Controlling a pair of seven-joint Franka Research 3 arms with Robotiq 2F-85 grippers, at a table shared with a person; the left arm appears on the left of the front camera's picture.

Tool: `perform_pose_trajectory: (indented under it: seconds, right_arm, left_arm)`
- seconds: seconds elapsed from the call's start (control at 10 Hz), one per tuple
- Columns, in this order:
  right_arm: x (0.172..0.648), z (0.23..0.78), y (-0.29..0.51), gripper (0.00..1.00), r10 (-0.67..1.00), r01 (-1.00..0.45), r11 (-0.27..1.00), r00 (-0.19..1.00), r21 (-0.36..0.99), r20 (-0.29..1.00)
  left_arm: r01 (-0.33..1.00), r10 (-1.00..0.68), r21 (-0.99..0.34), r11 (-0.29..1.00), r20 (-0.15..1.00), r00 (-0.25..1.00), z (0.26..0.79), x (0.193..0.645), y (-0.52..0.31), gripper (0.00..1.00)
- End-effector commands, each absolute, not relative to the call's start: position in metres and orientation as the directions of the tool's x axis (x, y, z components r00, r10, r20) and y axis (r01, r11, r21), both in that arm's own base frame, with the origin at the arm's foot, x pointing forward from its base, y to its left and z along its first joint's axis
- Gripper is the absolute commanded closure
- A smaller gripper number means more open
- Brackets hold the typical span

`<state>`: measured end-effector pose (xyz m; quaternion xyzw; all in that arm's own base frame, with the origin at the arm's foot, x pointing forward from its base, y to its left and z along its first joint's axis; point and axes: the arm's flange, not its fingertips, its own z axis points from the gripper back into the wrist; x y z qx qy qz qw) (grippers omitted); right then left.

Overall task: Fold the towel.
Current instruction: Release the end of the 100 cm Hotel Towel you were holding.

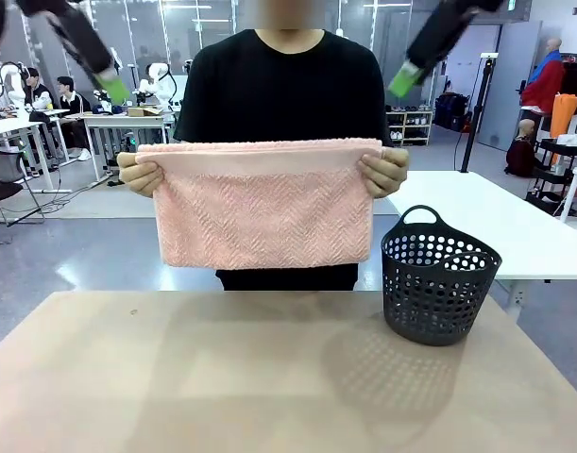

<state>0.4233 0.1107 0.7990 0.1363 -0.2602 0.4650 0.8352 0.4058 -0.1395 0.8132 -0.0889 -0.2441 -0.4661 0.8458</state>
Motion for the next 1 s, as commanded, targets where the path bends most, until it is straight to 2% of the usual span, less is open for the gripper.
perform_pose_trajectory:
  seconds: [0.0, 0.1, 0.3, 0.5, 0.7, 0.9]
  right_arm:
    - [0.42, 0.793, 0.063, 0.0, 0.593, -0.823, 0.547, 0.509, 0.153, 0.624]
    - [0.417, 0.791, 0.042, 0.0, 0.555, -0.802, 0.57, 0.535, 0.178, 0.637]
    - [0.406, 0.785, 0.007, 0.0, 0.487, -0.714, 0.68, 0.61, 0.167, 0.625]
    - [0.402, 0.778, -0.007, 0.0, 0.441, -0.643, 0.752, 0.655, 0.146, 0.614]
    - [0.405, 0.772, -0.006, 0.0, 0.458, -0.649, 0.747, 0.66, 0.145, 0.596]
    - [0.409, 0.784, -0.025, 0.0, 0.464, -0.676, 0.721, 0.634, 0.152, 0.619]
  left_arm:
    - [0.843, -0.675, -0.03, 0.538, 0.584, 0.451, 0.808, 0.396, -0.084, 0.0]
    - [0.879, -0.674, -0.057, 0.473, 0.62, 0.403, 0.803, 0.392, -0.065, 0.0]
    - [0.787, -0.595, -0.077, 0.612, 0.61, 0.523, 0.792, 0.38, -0.021, 0.0]
    - [0.733, -0.563, -0.063, 0.678, 0.596, 0.572, 0.785, 0.373, -0.005, 0.0]
    - [0.717, -0.57, -0.045, 0.696, 0.573, 0.59, 0.784, 0.372, -0.006, 0.0]
    - [0.751, -0.574, -0.08, 0.655, 0.593, 0.564, 0.789, 0.379, 0.011, 0.0]
